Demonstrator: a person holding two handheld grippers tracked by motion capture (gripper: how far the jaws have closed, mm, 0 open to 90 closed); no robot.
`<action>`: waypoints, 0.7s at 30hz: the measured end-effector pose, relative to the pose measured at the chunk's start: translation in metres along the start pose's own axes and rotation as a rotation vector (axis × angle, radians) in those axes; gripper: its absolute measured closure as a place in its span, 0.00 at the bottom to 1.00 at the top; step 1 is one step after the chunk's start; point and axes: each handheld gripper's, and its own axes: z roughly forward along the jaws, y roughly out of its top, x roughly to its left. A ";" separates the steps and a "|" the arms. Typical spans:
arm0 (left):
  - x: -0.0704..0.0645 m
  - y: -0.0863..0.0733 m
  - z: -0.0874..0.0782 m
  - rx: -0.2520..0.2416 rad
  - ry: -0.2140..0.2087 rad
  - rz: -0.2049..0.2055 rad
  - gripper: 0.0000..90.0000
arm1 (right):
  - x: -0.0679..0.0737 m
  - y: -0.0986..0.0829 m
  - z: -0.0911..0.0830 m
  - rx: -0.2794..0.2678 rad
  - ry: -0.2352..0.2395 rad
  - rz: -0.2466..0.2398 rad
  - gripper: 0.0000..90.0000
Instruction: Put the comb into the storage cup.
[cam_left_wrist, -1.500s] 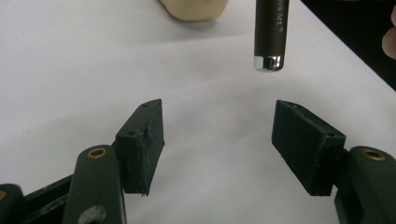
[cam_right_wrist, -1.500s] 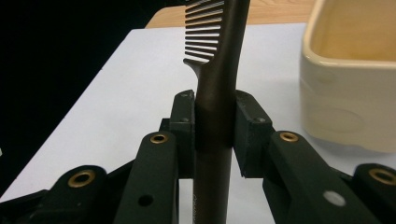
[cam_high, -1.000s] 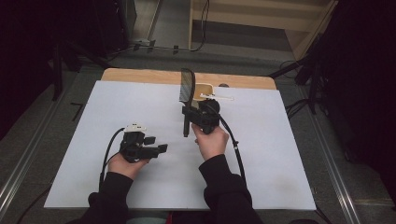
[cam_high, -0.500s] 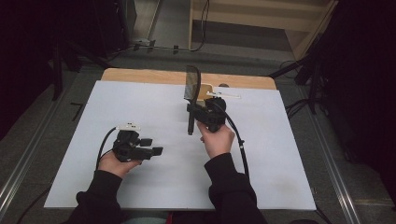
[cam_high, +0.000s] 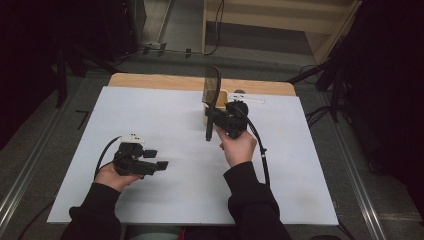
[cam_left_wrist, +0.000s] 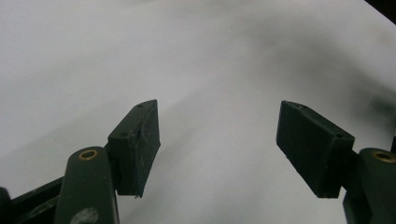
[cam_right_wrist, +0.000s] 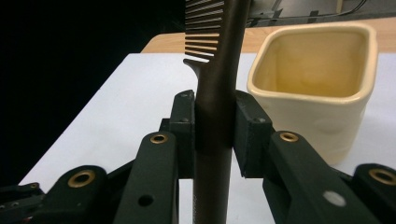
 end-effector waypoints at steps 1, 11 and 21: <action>0.001 -0.001 -0.001 0.000 0.002 -0.007 0.34 | 0.000 0.001 0.000 -0.001 -0.002 -0.003 0.78; 0.003 -0.005 -0.003 0.011 0.000 -0.009 0.34 | -0.002 0.010 0.001 -0.008 -0.012 -0.011 0.78; 0.005 -0.007 -0.004 0.011 -0.003 -0.013 0.34 | -0.004 0.021 0.003 -0.006 -0.039 -0.040 0.78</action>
